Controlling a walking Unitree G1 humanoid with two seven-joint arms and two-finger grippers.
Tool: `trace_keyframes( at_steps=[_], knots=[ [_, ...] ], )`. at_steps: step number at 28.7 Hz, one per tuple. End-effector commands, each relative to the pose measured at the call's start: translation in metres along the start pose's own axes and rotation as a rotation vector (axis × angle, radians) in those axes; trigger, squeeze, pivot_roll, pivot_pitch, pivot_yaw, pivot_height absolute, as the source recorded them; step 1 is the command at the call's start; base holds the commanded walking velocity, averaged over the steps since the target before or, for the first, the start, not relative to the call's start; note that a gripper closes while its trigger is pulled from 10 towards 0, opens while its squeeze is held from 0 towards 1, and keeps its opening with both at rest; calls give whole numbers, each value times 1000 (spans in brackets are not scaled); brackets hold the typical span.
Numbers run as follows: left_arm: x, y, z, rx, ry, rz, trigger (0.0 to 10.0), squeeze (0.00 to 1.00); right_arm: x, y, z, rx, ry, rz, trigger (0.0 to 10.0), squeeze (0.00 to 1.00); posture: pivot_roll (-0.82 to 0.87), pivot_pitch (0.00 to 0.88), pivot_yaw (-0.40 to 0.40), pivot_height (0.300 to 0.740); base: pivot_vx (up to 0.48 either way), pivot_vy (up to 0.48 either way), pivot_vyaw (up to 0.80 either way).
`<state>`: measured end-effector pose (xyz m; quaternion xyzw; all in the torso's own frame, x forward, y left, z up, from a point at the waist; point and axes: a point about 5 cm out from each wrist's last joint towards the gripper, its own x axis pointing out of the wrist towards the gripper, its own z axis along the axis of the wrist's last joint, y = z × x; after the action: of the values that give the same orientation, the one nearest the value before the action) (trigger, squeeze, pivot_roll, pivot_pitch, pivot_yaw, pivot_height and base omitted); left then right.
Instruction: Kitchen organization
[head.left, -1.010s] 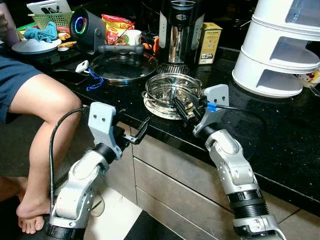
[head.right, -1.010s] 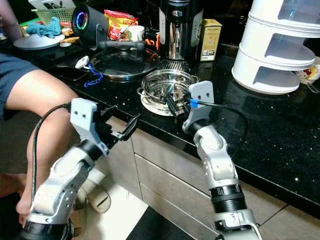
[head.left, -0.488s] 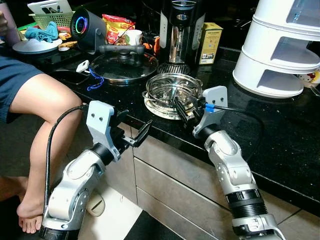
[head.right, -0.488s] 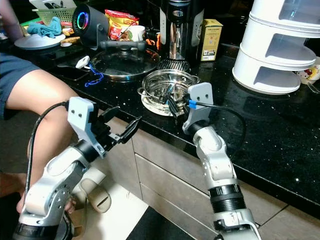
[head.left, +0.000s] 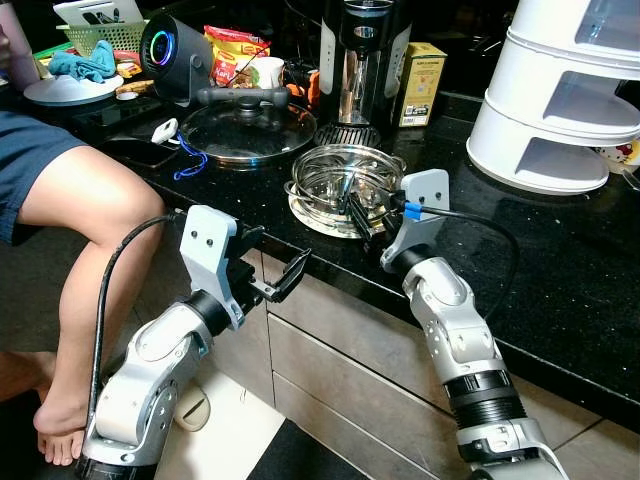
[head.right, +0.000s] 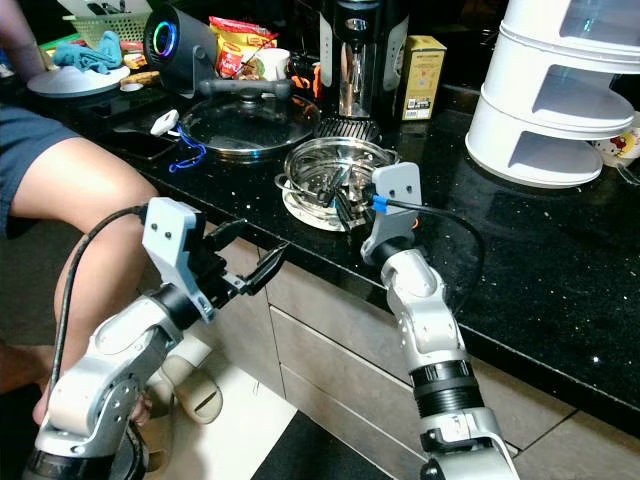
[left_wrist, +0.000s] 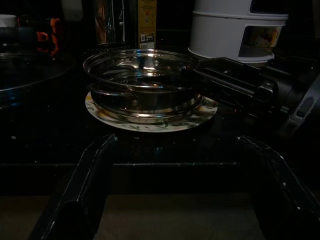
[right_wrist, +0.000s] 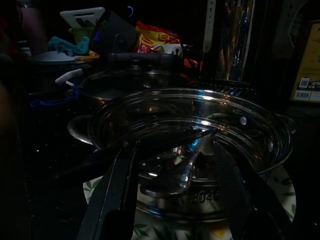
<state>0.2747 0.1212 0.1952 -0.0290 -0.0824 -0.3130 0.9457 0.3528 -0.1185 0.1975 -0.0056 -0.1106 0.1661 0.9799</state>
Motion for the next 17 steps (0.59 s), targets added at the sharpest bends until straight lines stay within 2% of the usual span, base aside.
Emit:
trace_keyframes(
  at_steps=[1, 2, 3, 4, 17],
  knots=[
    [-1, -3, -1, -6, 12, -16, 10000, 0, 3, 2, 1, 0, -6, 4, 9098, 0, 69, 67, -20, 740, 0, 0, 0],
    [-1, -3, -1, -6, 12, -18, 10000, 0, 3, 1, 1, 1, -7, 4, 7255, 0, 68, 67, -19, 740, 0, 0, 0],
    [0, -4, -1, -7, 11, -20, 10000, 0, 3, 1, 1, 2, -10, 3, 3137, 0, 68, 67, -18, 740, 0, 0, 0],
    [0, -4, -1, -8, 10, -22, 10000, 0, 3, 0, 1, 4, -12, 1, 0, 0, 69, 67, -19, 740, 0, 0, 0],
    [1, -5, 1, -6, 10, -22, 10000, 0, 5, -1, 5, 7, -36, -6, 0, 0, 70, 66, -20, 740, 0, 0, 0]
  ],
)
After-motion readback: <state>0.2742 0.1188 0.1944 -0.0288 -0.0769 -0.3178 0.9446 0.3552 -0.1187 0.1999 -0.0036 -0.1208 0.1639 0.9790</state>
